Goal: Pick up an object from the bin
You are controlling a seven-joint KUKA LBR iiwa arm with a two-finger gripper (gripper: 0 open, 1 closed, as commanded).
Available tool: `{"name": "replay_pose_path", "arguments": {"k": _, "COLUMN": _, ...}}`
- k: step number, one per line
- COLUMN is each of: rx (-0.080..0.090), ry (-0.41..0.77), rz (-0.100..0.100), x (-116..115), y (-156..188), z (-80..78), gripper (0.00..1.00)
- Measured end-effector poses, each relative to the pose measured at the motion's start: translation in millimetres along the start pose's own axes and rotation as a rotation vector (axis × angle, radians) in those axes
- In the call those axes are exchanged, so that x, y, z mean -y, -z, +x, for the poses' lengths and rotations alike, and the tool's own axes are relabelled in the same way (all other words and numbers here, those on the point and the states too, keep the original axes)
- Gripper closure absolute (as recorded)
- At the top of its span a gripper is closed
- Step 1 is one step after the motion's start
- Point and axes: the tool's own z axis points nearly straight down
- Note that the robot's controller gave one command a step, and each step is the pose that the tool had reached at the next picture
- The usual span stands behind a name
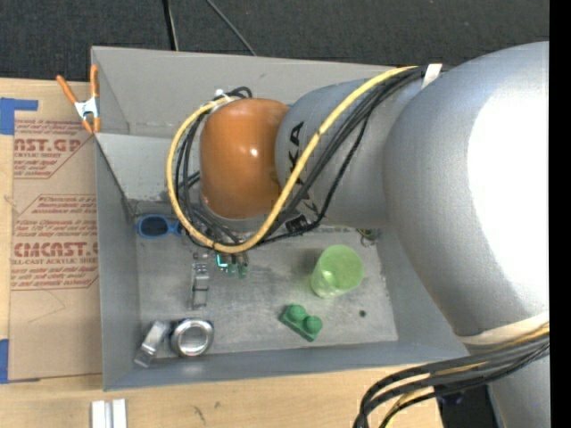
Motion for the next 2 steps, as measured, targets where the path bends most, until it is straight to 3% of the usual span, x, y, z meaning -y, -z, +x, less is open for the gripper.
{"name": "replay_pose_path", "arguments": {"k": 1, "rx": 0.015, "ry": 0.145, "rz": -0.002, "x": 26.8, "y": -56.9, "z": 61.7, "gripper": 0.0}}
{"name": "replay_pose_path", "arguments": {"k": 2, "rx": 0.012, "ry": 0.144, "rz": -0.001, "x": 27.3, "y": -56.9, "z": 61.8, "gripper": 1.0}}
